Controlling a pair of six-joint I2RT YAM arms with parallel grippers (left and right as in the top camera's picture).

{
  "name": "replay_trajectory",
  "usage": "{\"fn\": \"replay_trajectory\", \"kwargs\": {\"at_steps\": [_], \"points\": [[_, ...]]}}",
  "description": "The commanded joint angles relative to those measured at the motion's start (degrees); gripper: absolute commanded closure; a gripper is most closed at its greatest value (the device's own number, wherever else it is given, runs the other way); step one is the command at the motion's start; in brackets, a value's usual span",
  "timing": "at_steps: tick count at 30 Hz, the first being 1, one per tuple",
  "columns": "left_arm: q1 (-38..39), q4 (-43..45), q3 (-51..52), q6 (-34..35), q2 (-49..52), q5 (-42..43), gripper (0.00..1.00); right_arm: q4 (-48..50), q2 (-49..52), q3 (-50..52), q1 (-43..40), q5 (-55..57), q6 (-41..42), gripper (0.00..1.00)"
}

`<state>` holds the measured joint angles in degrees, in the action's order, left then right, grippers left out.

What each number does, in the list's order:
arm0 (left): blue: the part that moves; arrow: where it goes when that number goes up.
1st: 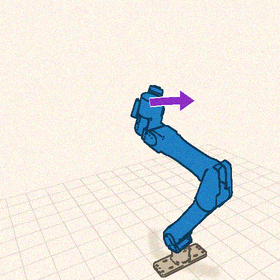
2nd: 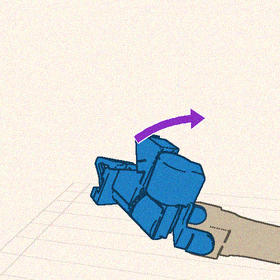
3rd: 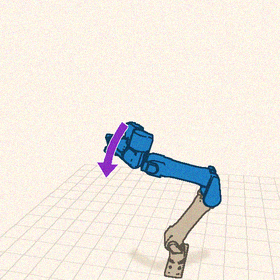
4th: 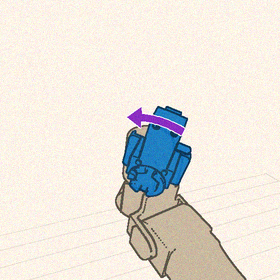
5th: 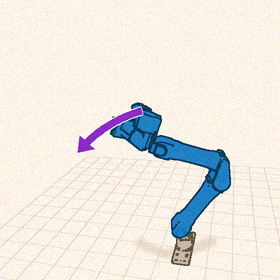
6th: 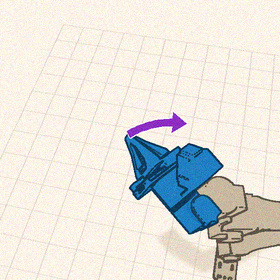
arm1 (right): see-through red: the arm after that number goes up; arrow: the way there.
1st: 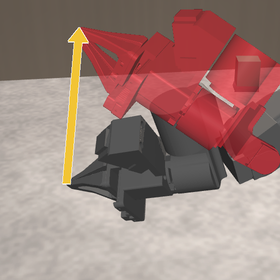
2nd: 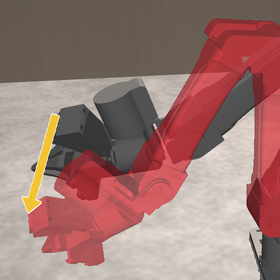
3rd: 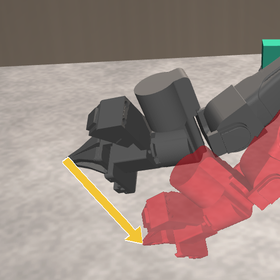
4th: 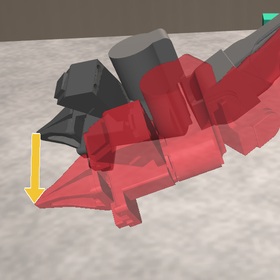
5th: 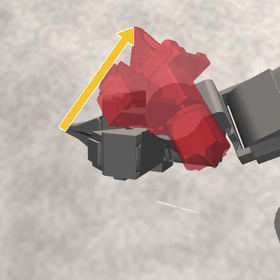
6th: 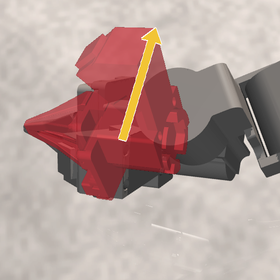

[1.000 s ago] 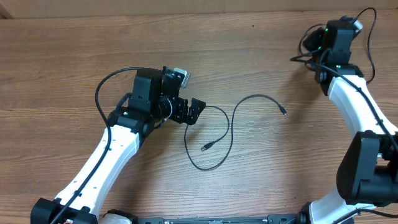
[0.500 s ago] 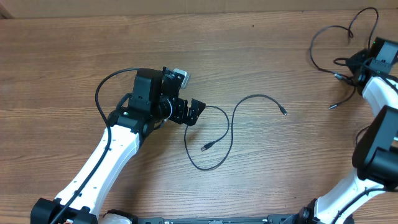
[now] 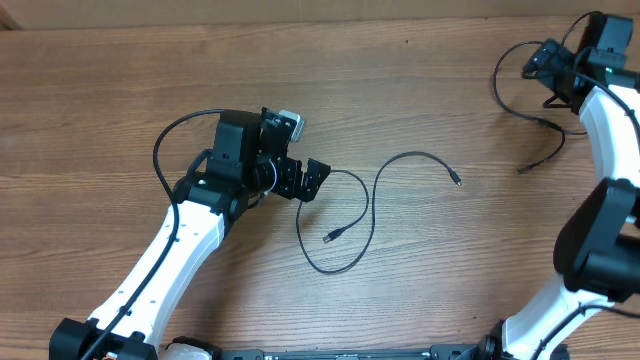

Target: Untangle cables

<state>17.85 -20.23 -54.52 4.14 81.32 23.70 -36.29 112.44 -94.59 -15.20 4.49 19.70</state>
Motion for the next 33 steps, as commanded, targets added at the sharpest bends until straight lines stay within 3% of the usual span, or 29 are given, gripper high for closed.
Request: {"fn": "replay_trajectory", "kwargs": {"at_steps": [1, 9, 15, 20, 26, 33], "points": [[-0.31, -0.09, -1.05, 0.17, -0.85, -0.31, 0.00, -4.15, -7.48, -1.90, 4.00, -0.15, -0.24, 0.00], [-0.31, -0.35, -1.07, 0.17, -0.92, 0.44, 0.00, -17.27, -10.03, -1.90, 14.49, -0.33, 3.76, 0.00], [-0.42, -7.26, -2.21, -0.96, -5.62, 0.39, 0.00, -22.80, -10.01, -0.04, 24.87, -0.09, 7.72, 0.00], [-1.51, -15.82, -3.96, -2.54, -17.75, -9.60, 0.00, -28.15, -10.01, 1.25, 30.49, 3.15, 14.91, 0.00], [-1.55, -22.34, -4.52, -2.89, -41.11, -25.62, 0.01, -34.18, -11.87, 6.08, 38.29, 4.98, 19.85, 0.00], [-1.55, -29.31, -4.50, -2.82, -50.16, -28.59, 0.01, -33.75, -23.69, 17.86, 50.73, 5.22, 33.57, 0.00]]}}
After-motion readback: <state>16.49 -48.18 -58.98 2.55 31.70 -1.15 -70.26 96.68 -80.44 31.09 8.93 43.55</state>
